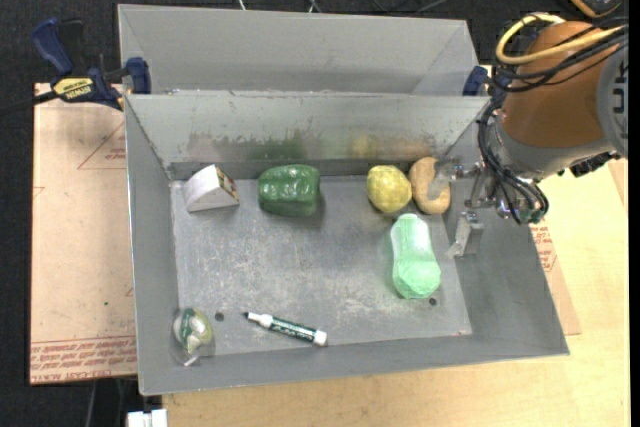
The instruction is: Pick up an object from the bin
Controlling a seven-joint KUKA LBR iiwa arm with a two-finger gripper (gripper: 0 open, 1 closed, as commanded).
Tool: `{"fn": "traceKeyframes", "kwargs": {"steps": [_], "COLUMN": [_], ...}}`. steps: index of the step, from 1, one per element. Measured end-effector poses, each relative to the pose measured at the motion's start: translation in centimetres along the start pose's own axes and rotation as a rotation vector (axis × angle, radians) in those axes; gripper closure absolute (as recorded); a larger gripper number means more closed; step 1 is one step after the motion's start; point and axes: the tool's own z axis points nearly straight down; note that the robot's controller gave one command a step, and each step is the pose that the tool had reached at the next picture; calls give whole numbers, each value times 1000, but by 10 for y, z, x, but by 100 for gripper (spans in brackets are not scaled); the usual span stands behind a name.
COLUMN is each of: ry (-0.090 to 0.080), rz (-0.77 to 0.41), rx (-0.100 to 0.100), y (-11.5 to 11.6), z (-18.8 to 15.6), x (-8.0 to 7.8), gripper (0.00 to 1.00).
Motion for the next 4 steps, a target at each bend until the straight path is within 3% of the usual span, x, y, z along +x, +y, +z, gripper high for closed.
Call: {"fn": "traceKeyframes", "kwargs": {"steps": [1, 2, 3, 4], "ry": [-8, -14, -45, -44], "rz": [-3, -75, -41, -42], "rx": [1, 2, 10, 12], "y": [1, 27, 27, 27], "z": [-5, 58, 88, 90], "x": [-2, -15, 6, 6], "gripper": [0, 0, 0, 0]}}
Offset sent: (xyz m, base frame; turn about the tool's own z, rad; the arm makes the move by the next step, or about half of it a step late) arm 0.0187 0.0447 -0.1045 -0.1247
